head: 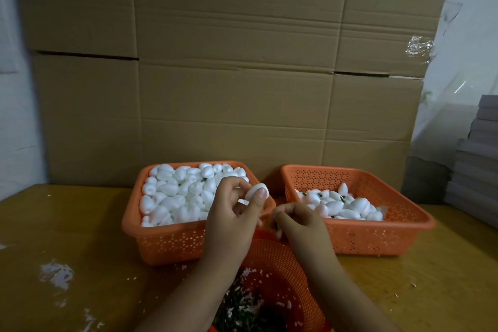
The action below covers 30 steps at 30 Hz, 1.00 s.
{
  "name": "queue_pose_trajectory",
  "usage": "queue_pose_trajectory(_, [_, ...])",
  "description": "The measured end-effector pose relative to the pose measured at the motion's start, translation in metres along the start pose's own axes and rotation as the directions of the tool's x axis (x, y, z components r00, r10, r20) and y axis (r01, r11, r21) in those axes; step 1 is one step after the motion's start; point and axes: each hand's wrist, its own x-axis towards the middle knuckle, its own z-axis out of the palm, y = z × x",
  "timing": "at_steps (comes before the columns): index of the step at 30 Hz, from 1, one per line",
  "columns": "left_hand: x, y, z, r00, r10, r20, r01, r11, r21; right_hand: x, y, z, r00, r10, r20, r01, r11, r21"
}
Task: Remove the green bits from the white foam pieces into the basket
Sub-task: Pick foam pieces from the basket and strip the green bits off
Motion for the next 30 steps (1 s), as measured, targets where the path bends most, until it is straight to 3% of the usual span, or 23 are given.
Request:
queue_pose_trajectory(6, [-0.0003,0.0013,0.0013,0.996,0.017,0.083,-0.017,1.000,0.000,-0.0001,0.0007,-0.0001,1.000,0.005,0.005,-0.005,1.000,-0.003])
queue_pose_trajectory(19, [-0.0024,-0.0004,0.0026,0.997,0.026,0.073,-0.028,0.999,0.033,-0.0001,0.0015,0.0000,1.000,-0.002,0.014,0.002,1.000,0.014])
queue_pose_trajectory(25, [-0.0017,0.0008,0.0037,1.000,0.030,0.002,-0.030,0.999,0.011,0.0008,0.0026,-0.0005,1.000,-0.005,0.009,0.005,1.000,0.006])
queue_pose_trajectory(30, [-0.0006,0.0037,-0.0009,0.981,0.166,-0.103,-0.140,0.965,0.223,0.0001,0.0041,-0.0004,1.000,0.002,0.013,-0.002,1.000,0.007])
